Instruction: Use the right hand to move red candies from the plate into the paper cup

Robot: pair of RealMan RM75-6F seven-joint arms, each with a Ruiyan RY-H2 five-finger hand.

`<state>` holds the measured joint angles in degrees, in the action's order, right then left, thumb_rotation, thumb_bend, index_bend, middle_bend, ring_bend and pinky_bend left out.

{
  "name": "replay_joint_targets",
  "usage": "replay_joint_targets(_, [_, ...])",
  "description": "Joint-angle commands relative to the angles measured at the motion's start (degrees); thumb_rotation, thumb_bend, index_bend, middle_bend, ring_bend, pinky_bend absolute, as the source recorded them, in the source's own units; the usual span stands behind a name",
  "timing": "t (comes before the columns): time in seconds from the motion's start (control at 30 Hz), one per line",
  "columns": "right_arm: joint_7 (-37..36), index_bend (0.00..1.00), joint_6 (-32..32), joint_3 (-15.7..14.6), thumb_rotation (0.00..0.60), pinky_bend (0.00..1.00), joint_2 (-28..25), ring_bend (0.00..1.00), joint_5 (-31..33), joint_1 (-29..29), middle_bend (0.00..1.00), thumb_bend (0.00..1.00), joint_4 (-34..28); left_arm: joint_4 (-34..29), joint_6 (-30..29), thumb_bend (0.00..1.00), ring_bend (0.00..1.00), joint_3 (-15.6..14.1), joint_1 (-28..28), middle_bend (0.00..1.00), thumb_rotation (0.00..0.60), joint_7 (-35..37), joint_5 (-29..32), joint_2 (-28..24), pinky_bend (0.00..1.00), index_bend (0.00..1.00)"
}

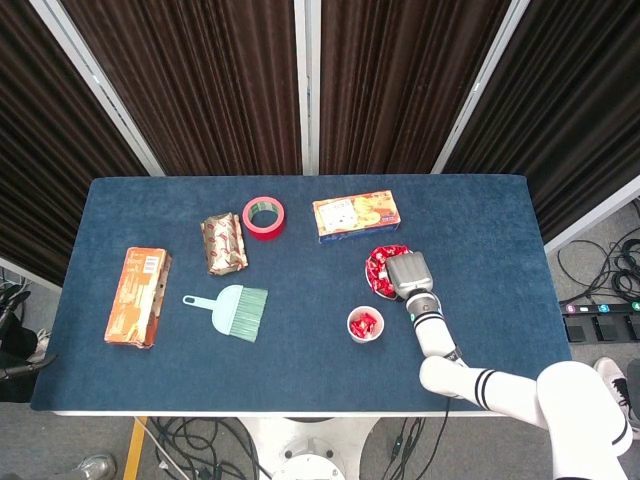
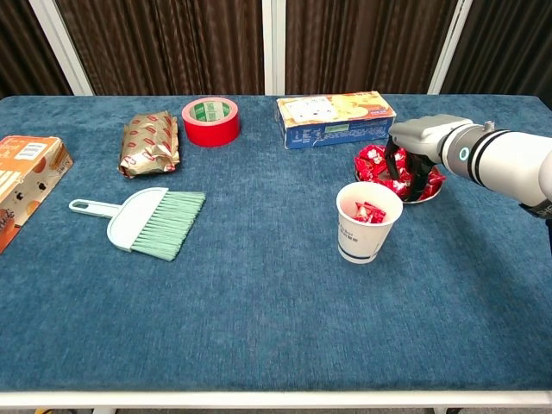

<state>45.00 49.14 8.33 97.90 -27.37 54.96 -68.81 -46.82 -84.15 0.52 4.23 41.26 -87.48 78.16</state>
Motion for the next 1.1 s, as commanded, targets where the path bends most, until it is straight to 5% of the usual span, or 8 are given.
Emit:
replay_joint_targets(0.03, [-0.1,0.61,0.3,-0.1,0.600,0.94,-0.2,1.00,-0.3,-0.1,1.00,0.14,-0.4,-0.1,0.0,0.09,0.05,0.1,0.0,0.14,0.439,0.0,0.1,0.0,0.19,0.14])
replay_joint_targets(0.5, [-2.1,0.63,4.7,1.0,0.600,0.94,-4.2,1.00,-3.7,-1.5,1.00,0.19,-7.0,-1.2,-0.5,0.09,0.05,0.3,0.1,0.14,0.435,-0.4,0.0,-0.6,0.19,0.14])
replay_joint_targets(0.77, [-3.8,0.63,13.6,1.7,0.600,0.94,-11.3,1.00,-13.0,-4.0,1.00,0.19,-22.5,-2.0,-0.6,0.09,0.05,0.7,0.1,0.14,0.437,-1.2,0.5,-1.0,0.19,0.14])
replay_joint_targets(0.93, [-3.3,0.63,16.6,-1.3,0.600,0.94,-14.4,1.00,-20.0,-6.0,1.00,0.19,-32.7,-3.2,-1.1,0.09,0.05,0.8,0.1,0.14,0.435,-2.5,0.4,-1.5,0.19,0.14])
replay_joint_targets(1.1, [-2.3,0.63,16.9,-3.8,0.600,0.94,-14.6,1.00,-23.0,-6.8,1.00,0.19,-36.5,-4.6,-1.5,0.09,0.05,0.8,0.0,0.14,0.435,-3.7,0.2,-2.0,0.19,0.14])
